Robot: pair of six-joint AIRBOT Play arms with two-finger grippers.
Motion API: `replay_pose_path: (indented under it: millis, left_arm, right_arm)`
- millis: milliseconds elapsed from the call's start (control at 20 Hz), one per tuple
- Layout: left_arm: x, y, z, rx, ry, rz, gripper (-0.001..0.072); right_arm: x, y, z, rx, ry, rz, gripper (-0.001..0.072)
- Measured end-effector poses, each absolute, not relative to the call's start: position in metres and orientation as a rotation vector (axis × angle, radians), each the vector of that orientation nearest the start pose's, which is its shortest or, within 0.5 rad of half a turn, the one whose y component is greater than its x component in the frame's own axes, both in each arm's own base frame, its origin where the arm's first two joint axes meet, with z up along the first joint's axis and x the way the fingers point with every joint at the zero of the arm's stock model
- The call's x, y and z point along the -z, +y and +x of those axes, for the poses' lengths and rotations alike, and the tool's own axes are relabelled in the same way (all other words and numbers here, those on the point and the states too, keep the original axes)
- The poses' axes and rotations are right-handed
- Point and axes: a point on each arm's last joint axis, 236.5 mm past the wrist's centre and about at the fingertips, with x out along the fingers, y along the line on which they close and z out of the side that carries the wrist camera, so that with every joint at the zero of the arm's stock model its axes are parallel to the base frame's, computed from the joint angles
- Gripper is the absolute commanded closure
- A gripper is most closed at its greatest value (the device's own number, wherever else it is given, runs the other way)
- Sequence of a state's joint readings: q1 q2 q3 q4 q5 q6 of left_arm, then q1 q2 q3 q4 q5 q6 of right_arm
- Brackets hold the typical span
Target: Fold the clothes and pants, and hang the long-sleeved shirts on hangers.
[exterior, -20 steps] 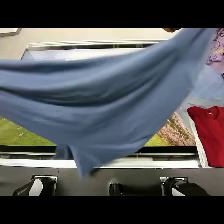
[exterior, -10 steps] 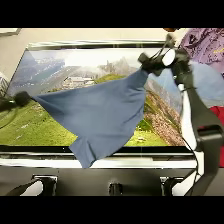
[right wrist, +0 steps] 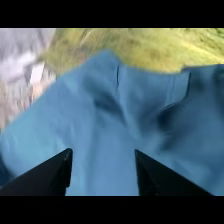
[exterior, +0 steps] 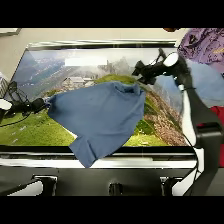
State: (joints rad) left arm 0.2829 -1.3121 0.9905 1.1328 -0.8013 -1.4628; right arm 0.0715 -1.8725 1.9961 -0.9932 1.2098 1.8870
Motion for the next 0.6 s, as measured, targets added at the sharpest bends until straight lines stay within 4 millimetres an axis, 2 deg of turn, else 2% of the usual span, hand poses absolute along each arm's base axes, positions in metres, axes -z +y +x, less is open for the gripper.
replay_pose_path:
  millis: [150, 250, 300, 400, 450, 600]
  left_arm:
    - [0.012, 0.037, 0.414, -0.041, 1.089, -0.505, 0.0692]
    - [0.010, 0.031, 0.406, -0.015, 1.136, -0.508, 0.0691]
    - [0.009, 0.028, 0.402, -0.007, 1.157, -0.512, 0.0691]
    - [0.009, 0.024, 0.396, 0.001, 1.188, -0.523, 0.0691]
    - [0.009, 0.023, 0.394, 0.001, 1.197, -0.530, 0.0691]
    - [0.009, 0.021, 0.391, -0.002, 1.216, -0.546, 0.0691]
  right_arm:
    - [-0.110, 0.110, 0.510, -0.294, 1.187, 0.542, 0.0306]
    - [-0.121, 0.080, 0.476, -0.277, 1.223, 0.471, 0.0304]
    - [-0.121, 0.075, 0.458, -0.281, 1.251, 0.460, 0.0301]
    - [-0.110, 0.083, 0.419, -0.313, 1.307, 0.481, 0.0293]
    - [-0.101, 0.096, 0.400, -0.339, 1.324, 0.509, 0.0293]
    - [-0.059, 0.151, 0.340, -0.402, 1.384, 0.604, 0.0291]
